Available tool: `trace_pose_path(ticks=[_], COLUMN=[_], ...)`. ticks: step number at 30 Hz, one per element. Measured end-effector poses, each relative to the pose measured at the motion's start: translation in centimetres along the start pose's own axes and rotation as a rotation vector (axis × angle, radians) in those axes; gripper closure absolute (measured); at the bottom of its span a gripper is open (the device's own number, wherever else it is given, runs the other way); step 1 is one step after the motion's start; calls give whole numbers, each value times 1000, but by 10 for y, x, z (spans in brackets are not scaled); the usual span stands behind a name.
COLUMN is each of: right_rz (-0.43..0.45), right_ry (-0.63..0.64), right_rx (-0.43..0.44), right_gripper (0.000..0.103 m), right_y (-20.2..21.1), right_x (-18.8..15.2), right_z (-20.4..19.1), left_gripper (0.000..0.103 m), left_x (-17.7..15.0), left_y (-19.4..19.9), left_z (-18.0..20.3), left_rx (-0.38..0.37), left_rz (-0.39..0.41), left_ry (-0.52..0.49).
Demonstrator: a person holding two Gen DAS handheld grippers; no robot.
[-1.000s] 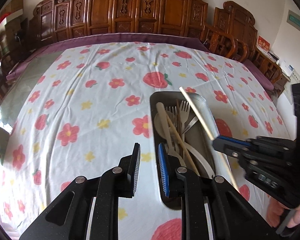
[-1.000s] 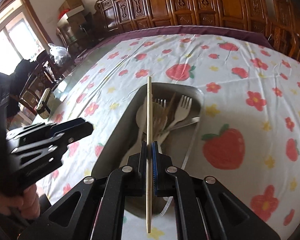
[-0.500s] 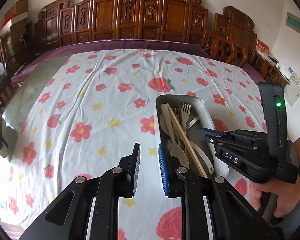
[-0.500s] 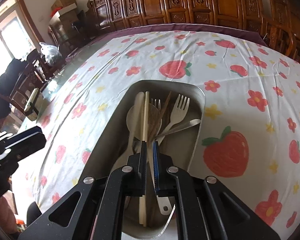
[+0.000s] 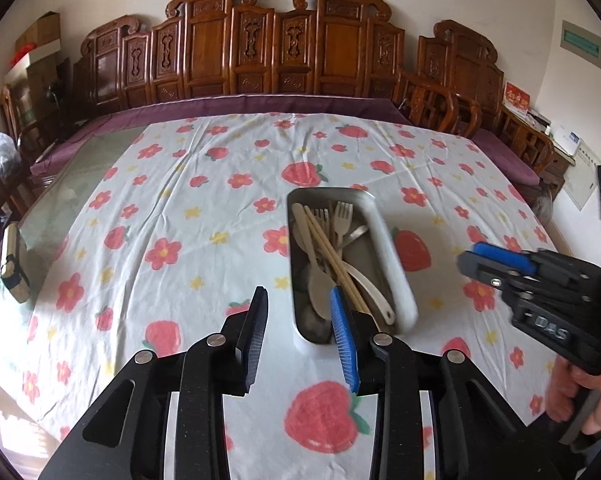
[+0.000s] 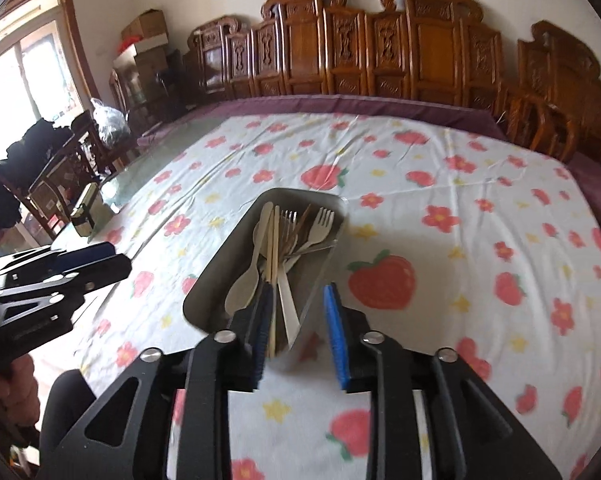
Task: Organize utensils
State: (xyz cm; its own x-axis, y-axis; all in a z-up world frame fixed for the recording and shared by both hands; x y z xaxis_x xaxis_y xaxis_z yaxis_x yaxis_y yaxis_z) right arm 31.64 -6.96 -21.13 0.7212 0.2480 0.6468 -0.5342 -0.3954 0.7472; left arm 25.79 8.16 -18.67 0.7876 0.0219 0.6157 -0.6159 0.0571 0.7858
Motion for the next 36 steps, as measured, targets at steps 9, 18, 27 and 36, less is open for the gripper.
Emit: trace_pose_path(ticks=[9,18,27,36], right_rz=[94,130,207,339], right_ry=[-46,-97,-119,-90], right_rx=[-87,-162,-170,-193], right_gripper=[17,3,3,3], right_y=[72,111,152,214], right_x=[-31,-57,-53,-31], right_z=[27,44,50,39], left_gripper=[14,8,8,8], left_x=[-16,-29,-19,8], left_y=[33,48,83,146], left_z=[34,58,76,87], left_rx=[-11,-3,4,13], left_rz=[68,58,124,254], left_ry=[-23,-41,-61,-61])
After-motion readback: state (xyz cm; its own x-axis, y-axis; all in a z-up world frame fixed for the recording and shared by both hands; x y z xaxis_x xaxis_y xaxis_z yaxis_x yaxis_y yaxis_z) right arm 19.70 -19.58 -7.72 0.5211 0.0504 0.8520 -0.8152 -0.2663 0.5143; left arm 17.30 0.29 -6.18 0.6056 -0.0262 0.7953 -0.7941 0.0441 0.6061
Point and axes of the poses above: each gripper's, at about its wrist camera, not at the fingertips, and y roughly against the way its jaws point, z to its right, x to its top, the point moved 8 cm from there along -y, roughly the way its jaws point, and after that the axes turned 4 degrees about -z, right-handed, at the moved point
